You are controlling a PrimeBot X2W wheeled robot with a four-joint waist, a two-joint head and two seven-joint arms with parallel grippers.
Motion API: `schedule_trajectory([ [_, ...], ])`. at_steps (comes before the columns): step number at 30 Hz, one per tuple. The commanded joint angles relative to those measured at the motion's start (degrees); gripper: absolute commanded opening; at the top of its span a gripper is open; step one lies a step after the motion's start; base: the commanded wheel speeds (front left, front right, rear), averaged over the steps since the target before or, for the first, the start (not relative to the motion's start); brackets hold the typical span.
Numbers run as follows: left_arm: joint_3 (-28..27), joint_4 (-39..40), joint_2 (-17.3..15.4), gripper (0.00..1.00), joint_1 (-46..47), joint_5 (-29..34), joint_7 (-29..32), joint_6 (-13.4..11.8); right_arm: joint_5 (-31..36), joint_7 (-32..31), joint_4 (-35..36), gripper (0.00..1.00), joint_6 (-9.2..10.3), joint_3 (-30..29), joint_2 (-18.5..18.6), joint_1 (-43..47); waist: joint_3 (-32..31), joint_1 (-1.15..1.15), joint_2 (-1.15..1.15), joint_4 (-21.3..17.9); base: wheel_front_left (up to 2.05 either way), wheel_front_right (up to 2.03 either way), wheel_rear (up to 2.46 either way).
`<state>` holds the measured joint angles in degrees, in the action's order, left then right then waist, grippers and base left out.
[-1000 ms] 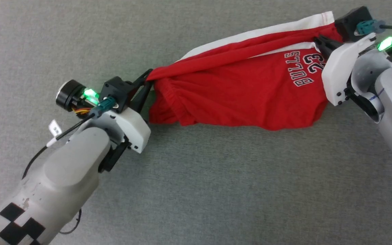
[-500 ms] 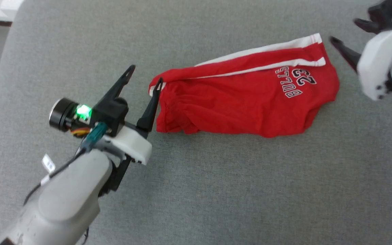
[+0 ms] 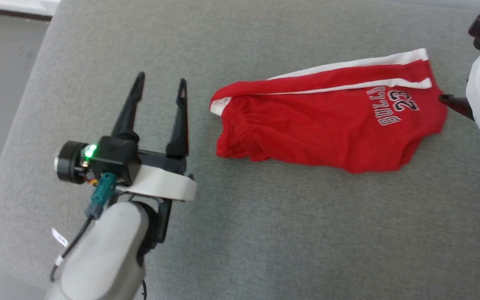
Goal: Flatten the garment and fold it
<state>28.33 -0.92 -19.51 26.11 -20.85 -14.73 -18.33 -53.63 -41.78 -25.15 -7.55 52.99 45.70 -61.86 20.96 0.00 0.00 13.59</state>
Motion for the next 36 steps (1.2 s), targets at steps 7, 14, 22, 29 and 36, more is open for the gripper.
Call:
schedule_trajectory([
  [7, -5.1, -1.3, 4.6, 1.0, -2.3, 4.7, -0.3, 5.0, 0.1, 0.7, -8.5, 1.0, 0.06, -0.3, -4.9, 4.1, 3.1, 0.0, 0.0, 3.8, 0.0, 0.0, 0.0],
  [14, -9.2, -3.1, 5.0, 1.0, -1.6, 8.2, -0.3, 9.3, -0.9, 3.9, -9.7, 0.0, 0.06, 0.2, -6.3, 4.8, 1.8, 0.0, 0.0, 2.2, 0.0, 0.0, 0.0],
  [22, -8.8, -7.9, 1.1, 1.0, 4.6, 6.9, 3.0, 17.5, -1.1, 10.4, -7.5, 0.0, 0.06, 0.5, -5.8, 3.6, -1.7, 0.0, 0.0, 0.0, 0.0, 0.0, 0.0],
  [29, -1.7, -9.2, -3.0, 1.0, 13.0, 3.6, 21.8, 25.1, -2.3, 14.0, -5.7, 0.0, 0.06, 1.5, -6.0, 4.3, -3.8, 0.0, 0.0, -2.3, 0.0, 0.0, 0.0],
  [36, 14.9, -8.1, -8.5, 1.0, 20.8, -7.3, 38.9, 25.8, -2.2, 15.6, -5.2, 0.0, 0.06, 3.6, -7.3, 3.6, -2.6, 0.0, 0.0, -4.6, 0.0, 0.0, 0.0],
])
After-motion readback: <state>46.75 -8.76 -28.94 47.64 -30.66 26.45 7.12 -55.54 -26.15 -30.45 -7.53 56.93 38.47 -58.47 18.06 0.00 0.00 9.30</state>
